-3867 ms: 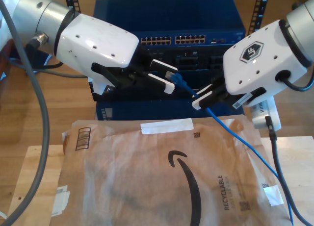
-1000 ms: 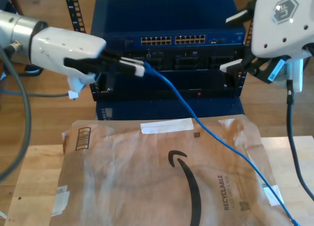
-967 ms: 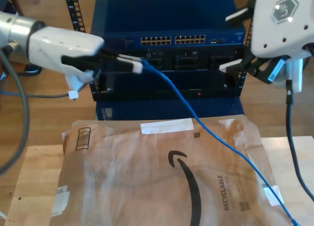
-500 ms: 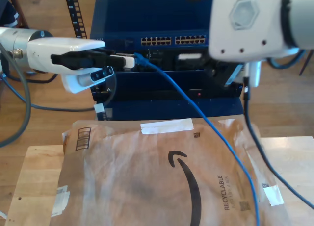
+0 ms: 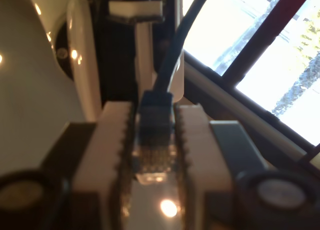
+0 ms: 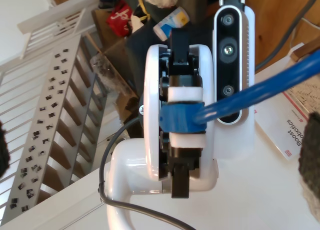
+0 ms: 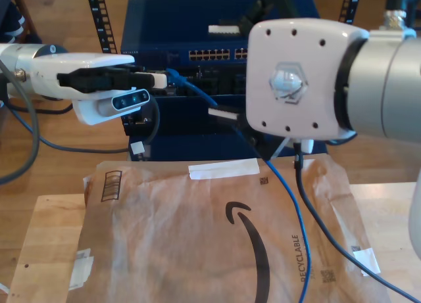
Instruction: Grab the cable and plug it in
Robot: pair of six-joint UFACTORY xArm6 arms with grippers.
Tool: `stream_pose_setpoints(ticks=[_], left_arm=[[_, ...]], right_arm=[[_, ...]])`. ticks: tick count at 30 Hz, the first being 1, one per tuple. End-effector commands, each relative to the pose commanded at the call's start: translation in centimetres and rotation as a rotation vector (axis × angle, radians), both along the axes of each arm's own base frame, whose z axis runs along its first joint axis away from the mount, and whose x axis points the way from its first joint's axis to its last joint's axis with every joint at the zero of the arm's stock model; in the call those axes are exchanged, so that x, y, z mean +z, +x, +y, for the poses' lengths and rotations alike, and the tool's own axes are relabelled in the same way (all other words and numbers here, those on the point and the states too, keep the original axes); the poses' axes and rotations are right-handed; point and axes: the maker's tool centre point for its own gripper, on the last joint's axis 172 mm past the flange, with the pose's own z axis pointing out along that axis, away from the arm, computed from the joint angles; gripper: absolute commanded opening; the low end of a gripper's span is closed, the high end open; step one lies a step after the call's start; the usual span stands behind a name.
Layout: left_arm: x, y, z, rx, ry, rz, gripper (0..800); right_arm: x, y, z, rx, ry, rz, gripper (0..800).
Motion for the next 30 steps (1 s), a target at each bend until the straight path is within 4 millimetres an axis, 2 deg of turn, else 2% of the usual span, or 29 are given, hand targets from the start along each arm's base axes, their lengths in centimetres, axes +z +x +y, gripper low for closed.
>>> stream_pose_setpoints(ticks=[11,21,23,30], left_arm=[[-0.1,-0.3,0.0,-0.016,0.004,0.029,13],[-0.1,-0.8,0.0,-0.035,-0.003,0.034,15],[0.1,-1.1,0.0,-0.048,-0.006,0.034,15],[0.1,-1.6,-0.3,-0.068,-0.011,0.042,15]], right_arm=[[-1.0,-2.4,2.9,0.069,0.003,-0.066,789],[-0.5,-1.9,2.7,0.048,0.017,-0.109,770],[-0.7,-2.0,2.8,0.052,0.014,-0.106,732],[-1.1,-1.9,2.9,0.052,0.011,-0.100,675]])
